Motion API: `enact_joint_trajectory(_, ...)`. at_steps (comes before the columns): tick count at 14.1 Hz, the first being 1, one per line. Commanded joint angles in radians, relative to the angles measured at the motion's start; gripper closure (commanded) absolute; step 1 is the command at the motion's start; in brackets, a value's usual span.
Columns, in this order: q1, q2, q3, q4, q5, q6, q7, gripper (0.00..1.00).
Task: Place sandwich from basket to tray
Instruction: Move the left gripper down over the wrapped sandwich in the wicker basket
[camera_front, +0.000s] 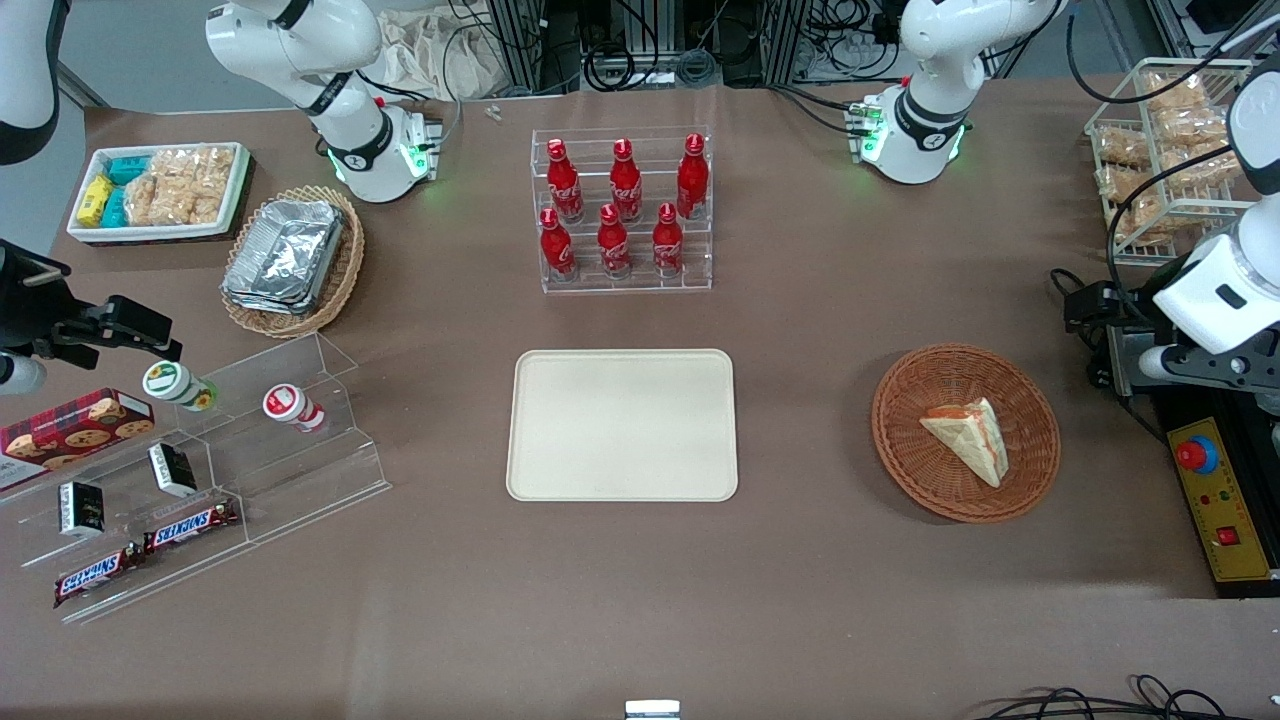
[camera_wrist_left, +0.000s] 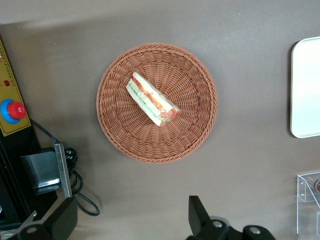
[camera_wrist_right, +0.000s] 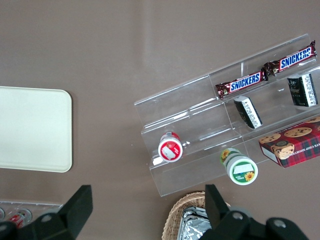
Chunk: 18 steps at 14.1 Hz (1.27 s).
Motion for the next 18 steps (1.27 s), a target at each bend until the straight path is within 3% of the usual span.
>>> enact_joint_trajectory(1,0.001,0.024,-0.001,0.034,0.000,-0.042,0.000,0.00)
enact_joint_trajectory(6,-0.003,0.073,-0.003,0.075,0.004,-0.046,-0.055,0.00)
enact_joint_trajectory(12,-0.003,0.105,-0.001,-0.055,0.006,0.099,-0.463,0.00)
enact_joint_trajectory(15,-0.017,0.136,-0.003,-0.168,0.105,0.260,-0.620,0.00)
enact_joint_trajectory(18,-0.020,0.154,-0.001,-0.271,0.118,0.416,-0.816,0.00)
